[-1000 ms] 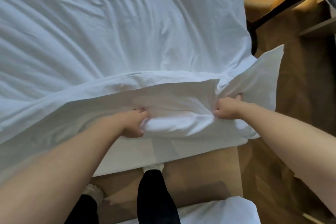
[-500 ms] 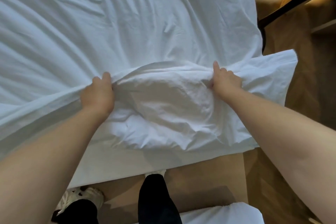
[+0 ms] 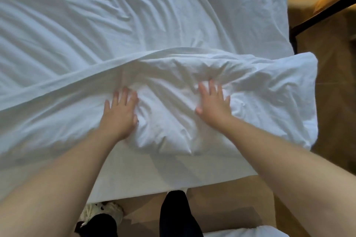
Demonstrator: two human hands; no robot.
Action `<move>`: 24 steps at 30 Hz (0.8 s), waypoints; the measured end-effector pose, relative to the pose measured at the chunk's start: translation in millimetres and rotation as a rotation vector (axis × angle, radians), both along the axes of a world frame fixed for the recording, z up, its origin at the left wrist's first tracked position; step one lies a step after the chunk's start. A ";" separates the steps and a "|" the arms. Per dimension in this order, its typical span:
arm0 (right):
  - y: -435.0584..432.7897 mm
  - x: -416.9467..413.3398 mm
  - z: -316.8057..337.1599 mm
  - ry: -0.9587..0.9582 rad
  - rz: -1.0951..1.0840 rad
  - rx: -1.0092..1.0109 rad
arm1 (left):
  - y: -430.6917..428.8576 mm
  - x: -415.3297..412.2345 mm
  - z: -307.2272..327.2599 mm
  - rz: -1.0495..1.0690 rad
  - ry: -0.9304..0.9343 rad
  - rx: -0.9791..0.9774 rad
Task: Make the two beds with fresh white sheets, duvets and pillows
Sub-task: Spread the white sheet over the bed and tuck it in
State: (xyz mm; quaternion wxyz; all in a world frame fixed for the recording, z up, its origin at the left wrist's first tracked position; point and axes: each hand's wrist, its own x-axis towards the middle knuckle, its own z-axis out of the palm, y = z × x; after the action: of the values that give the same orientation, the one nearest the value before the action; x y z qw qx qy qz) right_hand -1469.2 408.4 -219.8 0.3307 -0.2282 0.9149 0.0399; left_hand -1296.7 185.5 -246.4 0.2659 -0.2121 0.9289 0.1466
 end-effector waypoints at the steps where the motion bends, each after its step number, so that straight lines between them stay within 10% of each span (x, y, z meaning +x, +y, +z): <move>1: -2.9 20.7 -2.5 -0.013 0.077 0.028 | 1.8 15.2 -1.9 -0.029 0.009 -0.024; 10: -42.6 181.8 -18.2 0.004 0.664 -0.078 | -33.1 143.8 6.3 -0.158 0.065 -0.247; 20: -160.9 182.1 -41.0 0.353 0.437 -0.173 | -153.4 166.2 -11.6 -0.186 0.067 -0.397; 24: -164.8 174.9 -28.9 0.103 0.362 0.025 | -180.8 145.5 -7.2 -0.131 -0.088 -0.179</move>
State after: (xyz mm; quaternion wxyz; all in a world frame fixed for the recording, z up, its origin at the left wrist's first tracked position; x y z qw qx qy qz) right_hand -1294.3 243.6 -248.7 0.2737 -0.3829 0.8739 0.1216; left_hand -1151.2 4.7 -253.5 0.2952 -0.1801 0.9376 0.0359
